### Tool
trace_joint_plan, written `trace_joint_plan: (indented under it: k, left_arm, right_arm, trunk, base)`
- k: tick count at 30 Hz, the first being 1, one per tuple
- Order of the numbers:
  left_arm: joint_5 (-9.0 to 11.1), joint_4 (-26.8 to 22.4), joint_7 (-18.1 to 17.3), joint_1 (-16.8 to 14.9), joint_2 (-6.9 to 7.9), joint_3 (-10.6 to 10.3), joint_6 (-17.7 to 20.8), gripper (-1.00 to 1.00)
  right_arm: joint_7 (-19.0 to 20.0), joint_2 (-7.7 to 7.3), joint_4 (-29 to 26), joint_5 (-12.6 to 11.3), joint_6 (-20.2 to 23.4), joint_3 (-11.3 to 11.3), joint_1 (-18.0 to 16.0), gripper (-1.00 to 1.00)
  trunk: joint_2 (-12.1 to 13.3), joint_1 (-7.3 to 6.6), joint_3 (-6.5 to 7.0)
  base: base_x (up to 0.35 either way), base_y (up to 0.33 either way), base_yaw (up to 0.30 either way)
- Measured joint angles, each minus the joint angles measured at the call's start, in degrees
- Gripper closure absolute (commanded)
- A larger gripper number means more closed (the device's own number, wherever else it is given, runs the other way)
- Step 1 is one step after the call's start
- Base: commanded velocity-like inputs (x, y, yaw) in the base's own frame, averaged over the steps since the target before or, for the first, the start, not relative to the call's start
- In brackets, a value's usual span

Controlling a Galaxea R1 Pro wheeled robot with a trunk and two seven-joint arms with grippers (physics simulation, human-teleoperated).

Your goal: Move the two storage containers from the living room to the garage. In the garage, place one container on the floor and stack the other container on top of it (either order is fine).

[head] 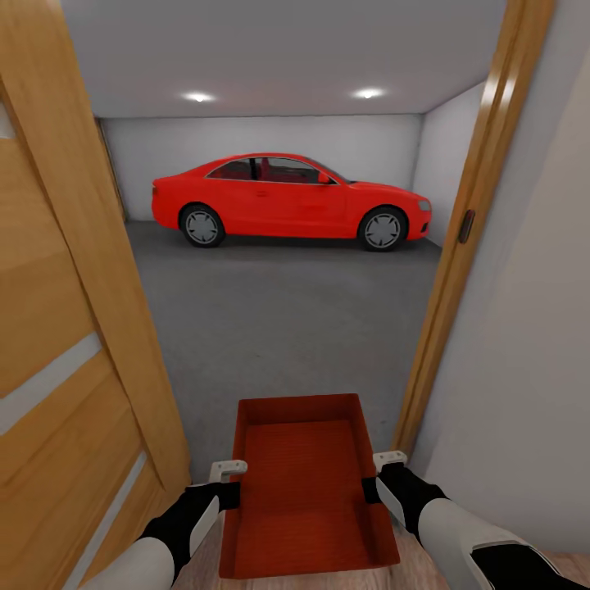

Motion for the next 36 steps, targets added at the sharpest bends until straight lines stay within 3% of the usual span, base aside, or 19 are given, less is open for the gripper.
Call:
trace_joint_plan:
  k: [36]
  left_arm:
    - [0.0,0.0,0.0,0.0,0.00,0.0,0.0,1.00]
  right_arm:
    - [0.0,0.00,0.0,0.0,0.0,0.0,0.0,1.00]
  trunk:
    - [0.0,-0.02,0.00]
  base:
    - [0.097,0.011,0.000]
